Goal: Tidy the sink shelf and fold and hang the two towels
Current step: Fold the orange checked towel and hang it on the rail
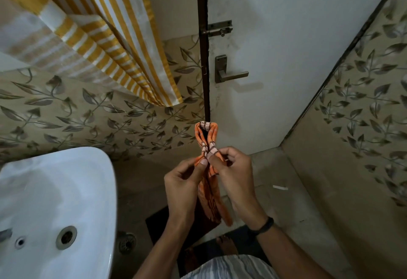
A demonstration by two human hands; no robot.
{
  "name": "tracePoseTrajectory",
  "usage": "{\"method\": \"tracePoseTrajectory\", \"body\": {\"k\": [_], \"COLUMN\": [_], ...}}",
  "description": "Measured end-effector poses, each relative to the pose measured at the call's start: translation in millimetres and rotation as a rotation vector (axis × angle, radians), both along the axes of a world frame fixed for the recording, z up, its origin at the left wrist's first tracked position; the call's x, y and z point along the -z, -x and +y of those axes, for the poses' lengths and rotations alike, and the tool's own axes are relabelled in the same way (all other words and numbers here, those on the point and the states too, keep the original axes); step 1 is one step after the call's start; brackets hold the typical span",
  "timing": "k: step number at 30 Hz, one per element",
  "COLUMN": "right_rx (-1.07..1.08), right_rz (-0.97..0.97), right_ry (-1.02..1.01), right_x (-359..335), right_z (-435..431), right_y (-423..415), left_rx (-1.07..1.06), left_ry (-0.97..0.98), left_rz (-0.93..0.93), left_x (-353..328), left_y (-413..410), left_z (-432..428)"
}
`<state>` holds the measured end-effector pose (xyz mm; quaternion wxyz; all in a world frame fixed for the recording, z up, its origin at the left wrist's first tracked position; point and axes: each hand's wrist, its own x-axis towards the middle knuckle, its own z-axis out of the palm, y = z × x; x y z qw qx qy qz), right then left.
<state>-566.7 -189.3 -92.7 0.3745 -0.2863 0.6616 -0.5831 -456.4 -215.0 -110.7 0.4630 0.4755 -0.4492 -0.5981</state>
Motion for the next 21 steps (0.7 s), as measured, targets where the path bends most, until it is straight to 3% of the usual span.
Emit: {"method": "tracePoseTrajectory", "body": {"k": [6,11,15,17,21], "right_rx": [-0.066,-0.222,0.022,-0.099,-0.583], "right_rz": [0.074,-0.042,0.365,0.435,0.379], "right_ry": [0.012,0.045,0.076,0.022,-0.072], "right_x": [-12,-16,-6,0,-1], "right_z": [4,5,-1,-10,-23], "right_y": [-3,10,38,60,96], "left_rx": [0.172,0.081,0.07,0.135,0.357], "left_ry": [0.106,0.194,0.223,0.234,0.223], "left_rz": [-0.015,-0.065,-0.003,0.008,0.021], "left_x": [-4,-2,-9,-10,-7], "left_y": [-5,-8,-6,-10,-23], "left_z": [1,-9,-16,-21,-32]}}
